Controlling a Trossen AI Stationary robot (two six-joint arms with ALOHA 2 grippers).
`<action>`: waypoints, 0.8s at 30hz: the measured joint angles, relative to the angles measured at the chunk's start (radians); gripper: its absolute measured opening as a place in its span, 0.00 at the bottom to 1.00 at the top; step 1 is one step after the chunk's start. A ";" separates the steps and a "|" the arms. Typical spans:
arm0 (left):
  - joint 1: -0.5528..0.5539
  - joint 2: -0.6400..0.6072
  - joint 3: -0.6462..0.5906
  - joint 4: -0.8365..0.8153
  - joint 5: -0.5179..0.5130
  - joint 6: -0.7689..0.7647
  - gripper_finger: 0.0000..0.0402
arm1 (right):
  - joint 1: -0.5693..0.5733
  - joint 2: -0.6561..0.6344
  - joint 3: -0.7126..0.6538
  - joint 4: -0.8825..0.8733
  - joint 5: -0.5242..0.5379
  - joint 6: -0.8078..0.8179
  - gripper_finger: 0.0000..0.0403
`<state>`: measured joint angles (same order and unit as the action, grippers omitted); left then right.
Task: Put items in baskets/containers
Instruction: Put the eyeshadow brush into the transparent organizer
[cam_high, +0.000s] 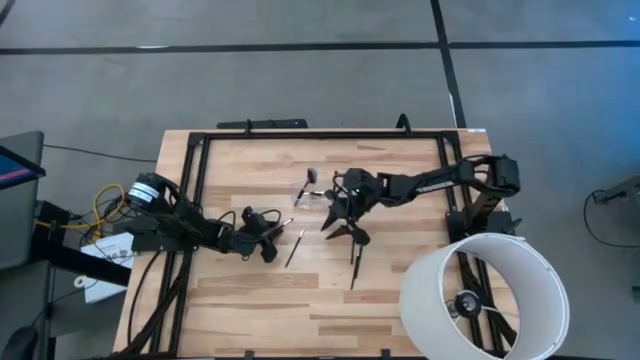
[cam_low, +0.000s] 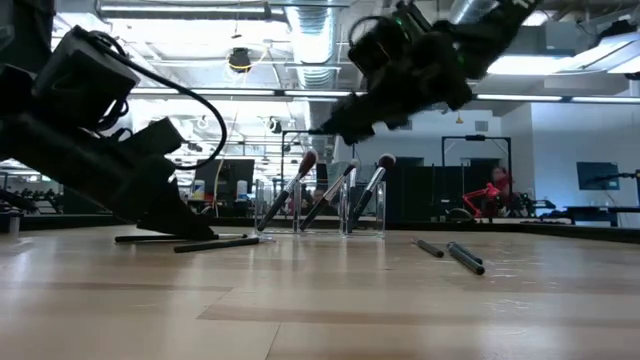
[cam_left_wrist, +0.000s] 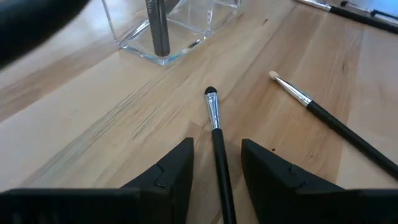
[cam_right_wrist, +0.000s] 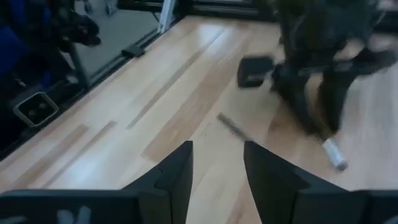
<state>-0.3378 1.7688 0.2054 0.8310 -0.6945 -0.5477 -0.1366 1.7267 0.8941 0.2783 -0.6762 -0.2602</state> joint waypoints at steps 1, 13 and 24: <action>-0.003 0.012 -0.002 0.004 -0.006 -0.008 0.32 | -0.001 0.022 -0.009 0.065 0.007 0.016 0.31; -0.021 0.096 -0.022 0.113 -0.066 -0.065 0.04 | 0.103 0.151 -0.043 0.204 0.235 0.101 0.30; -0.031 -0.141 -0.023 0.184 -0.067 0.127 0.04 | 0.129 0.220 -0.025 0.228 0.239 0.137 0.30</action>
<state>-0.3683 1.6276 0.1825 1.0148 -0.7613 -0.4207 -0.0080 1.9465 0.8692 0.5066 -0.4369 -0.1230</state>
